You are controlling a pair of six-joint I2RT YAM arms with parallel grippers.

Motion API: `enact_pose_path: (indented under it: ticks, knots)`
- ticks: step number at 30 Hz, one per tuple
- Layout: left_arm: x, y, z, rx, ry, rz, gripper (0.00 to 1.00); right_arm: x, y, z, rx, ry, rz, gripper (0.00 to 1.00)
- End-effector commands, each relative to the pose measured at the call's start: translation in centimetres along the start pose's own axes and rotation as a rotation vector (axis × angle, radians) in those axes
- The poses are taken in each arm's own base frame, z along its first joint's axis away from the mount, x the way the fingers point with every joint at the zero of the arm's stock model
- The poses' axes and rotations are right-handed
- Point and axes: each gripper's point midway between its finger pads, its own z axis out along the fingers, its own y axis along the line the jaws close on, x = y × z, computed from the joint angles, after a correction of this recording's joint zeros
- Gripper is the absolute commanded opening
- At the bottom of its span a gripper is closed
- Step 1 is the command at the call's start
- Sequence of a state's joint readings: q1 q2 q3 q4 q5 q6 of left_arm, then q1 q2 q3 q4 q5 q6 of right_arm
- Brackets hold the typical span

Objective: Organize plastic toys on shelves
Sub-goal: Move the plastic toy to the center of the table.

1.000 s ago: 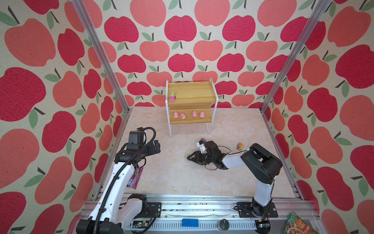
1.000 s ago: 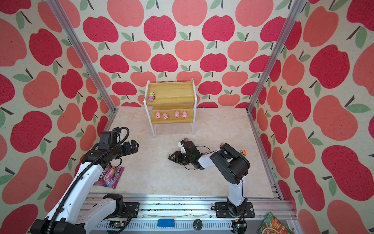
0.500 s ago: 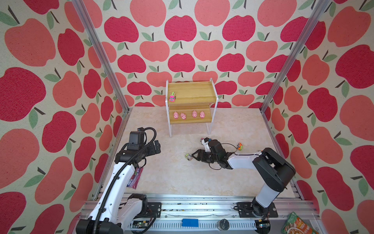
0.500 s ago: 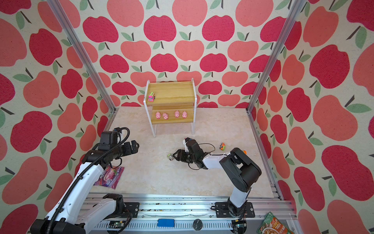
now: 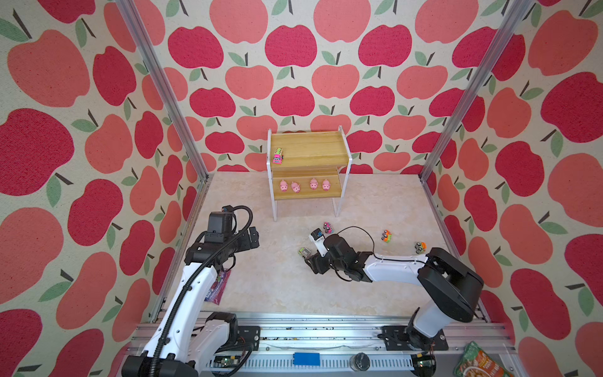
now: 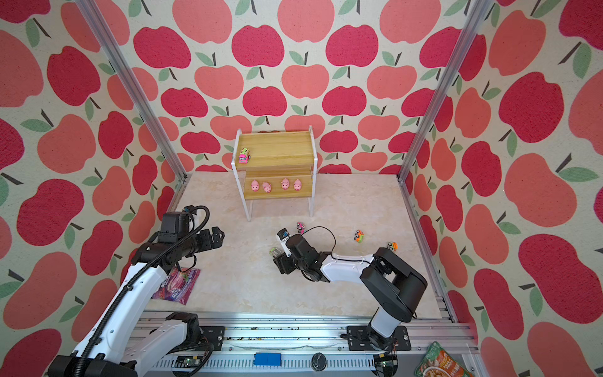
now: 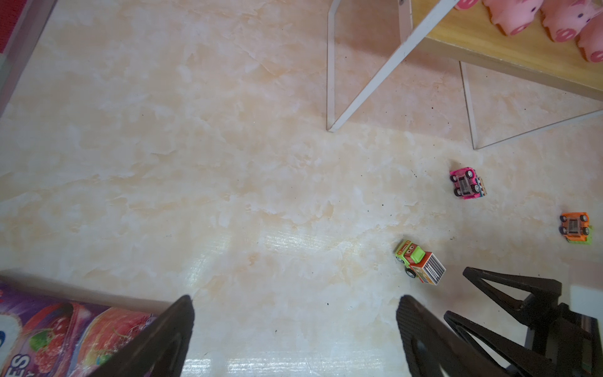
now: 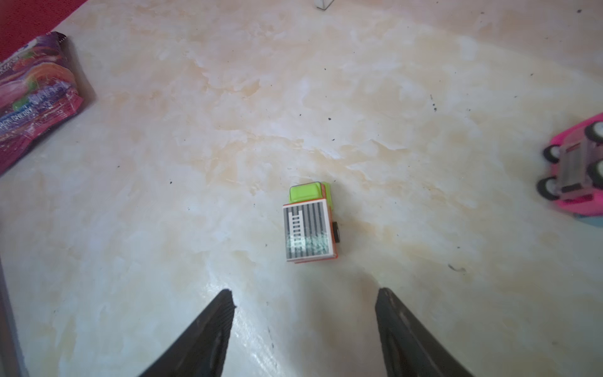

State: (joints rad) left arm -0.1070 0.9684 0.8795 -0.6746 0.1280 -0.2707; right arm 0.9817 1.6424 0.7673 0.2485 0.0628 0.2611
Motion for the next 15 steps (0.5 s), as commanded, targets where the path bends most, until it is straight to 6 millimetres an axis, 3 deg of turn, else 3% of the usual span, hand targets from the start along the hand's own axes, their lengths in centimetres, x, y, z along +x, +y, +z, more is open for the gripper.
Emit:
enact_pose_path:
  ticks: [1,9,15]
  knots:
    - [0.4,-0.1,0.2,0.004,0.004,0.018,0.99,-0.8,-0.8,0.7,0.059,-0.011,-0.128,0.72]
    - [0.4,0.1,0.2,-0.003,0.004,0.021,0.99,-1.3,0.6,2.8,-0.006,-0.015,-0.208,0.69]
    - [0.4,0.1,0.3,-0.004,0.007,0.022,0.99,-1.7,0.9,4.2,-0.016,-0.006,-0.217,0.60]
